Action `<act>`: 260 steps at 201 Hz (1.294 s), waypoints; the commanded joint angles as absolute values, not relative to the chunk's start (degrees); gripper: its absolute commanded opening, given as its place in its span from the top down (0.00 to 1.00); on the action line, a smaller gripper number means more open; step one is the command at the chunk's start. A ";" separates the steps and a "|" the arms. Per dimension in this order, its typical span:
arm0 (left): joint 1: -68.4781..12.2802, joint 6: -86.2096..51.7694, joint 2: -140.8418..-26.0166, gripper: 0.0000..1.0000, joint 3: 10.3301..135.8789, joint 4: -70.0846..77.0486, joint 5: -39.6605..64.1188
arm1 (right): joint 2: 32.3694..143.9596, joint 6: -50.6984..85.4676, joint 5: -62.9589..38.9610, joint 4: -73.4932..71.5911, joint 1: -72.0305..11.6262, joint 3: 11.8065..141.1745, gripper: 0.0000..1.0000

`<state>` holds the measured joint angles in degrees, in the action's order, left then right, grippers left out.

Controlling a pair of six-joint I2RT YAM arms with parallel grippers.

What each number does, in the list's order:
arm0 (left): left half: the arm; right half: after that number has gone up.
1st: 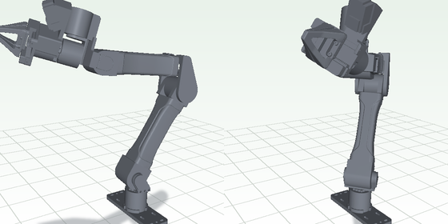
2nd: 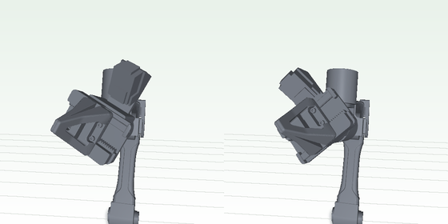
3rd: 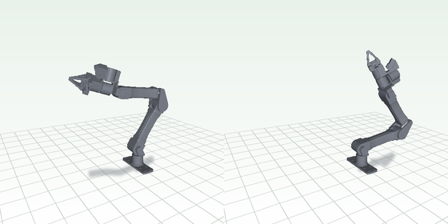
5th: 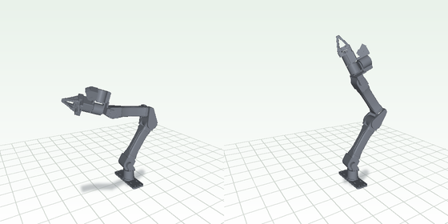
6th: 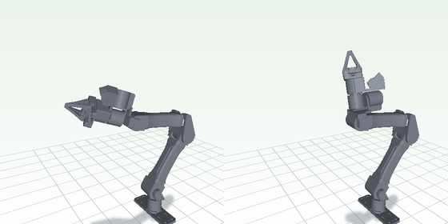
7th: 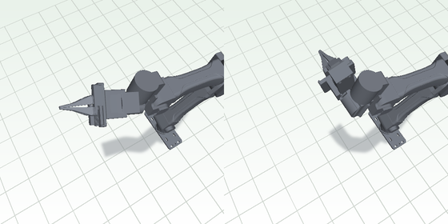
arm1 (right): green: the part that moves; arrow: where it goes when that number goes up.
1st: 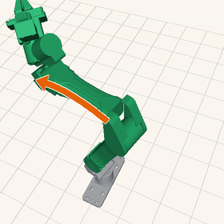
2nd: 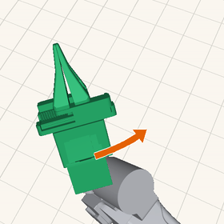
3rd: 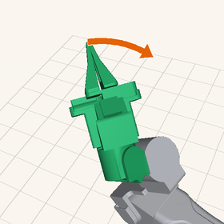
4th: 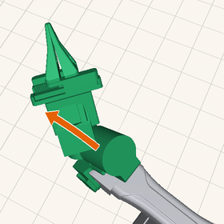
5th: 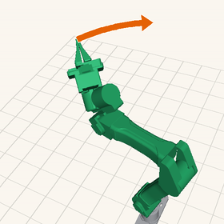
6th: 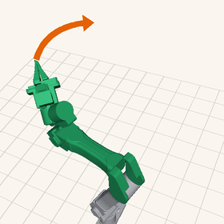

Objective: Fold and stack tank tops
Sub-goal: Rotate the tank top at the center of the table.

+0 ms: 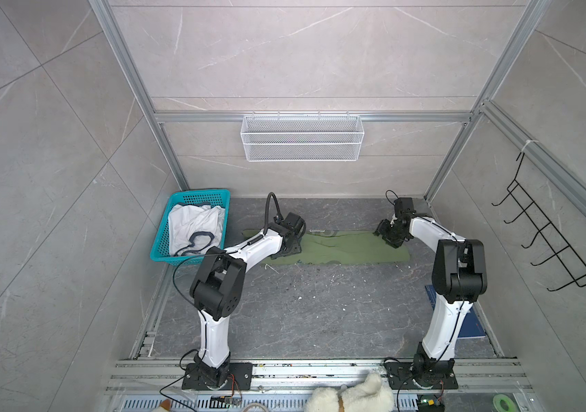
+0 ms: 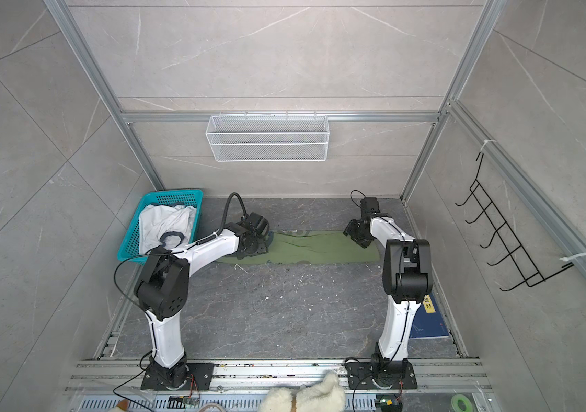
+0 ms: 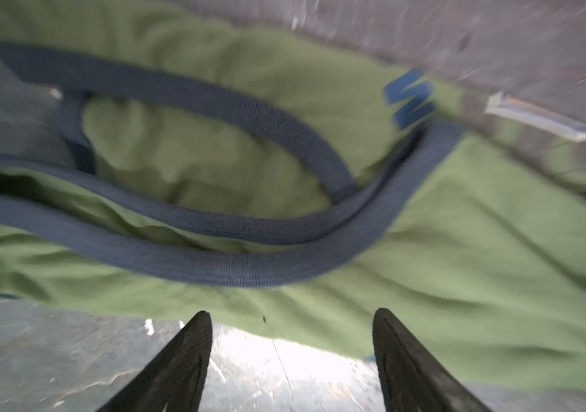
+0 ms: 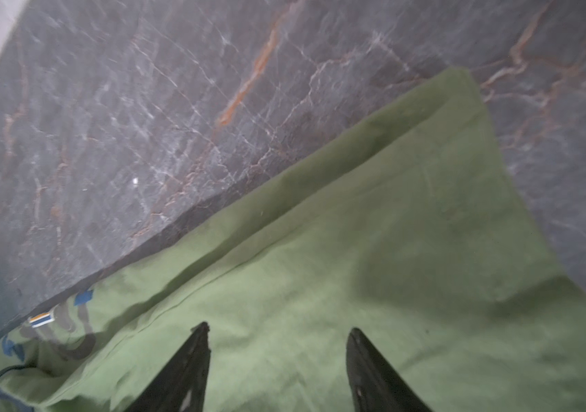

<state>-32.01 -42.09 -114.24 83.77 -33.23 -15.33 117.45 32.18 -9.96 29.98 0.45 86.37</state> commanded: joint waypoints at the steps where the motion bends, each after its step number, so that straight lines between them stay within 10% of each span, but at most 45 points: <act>1: -29.98 -43.27 -116.59 0.26 85.24 -32.44 -13.43 | 120.59 33.81 -12.71 33.79 1.00 87.58 0.37; 184: -21.87 -25.12 -129.81 0.25 102.63 -33.99 -13.75 | 87.81 44.12 -17.94 21.37 8.28 40.76 0.38; 260: -32.00 -35.06 -118.82 0.12 105.82 -44.45 -20.20 | 84.67 34.19 -9.23 29.72 8.26 54.02 0.37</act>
<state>-25.52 -29.78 -127.11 106.98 -40.38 -18.15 82.24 37.39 -12.95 27.33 8.43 49.28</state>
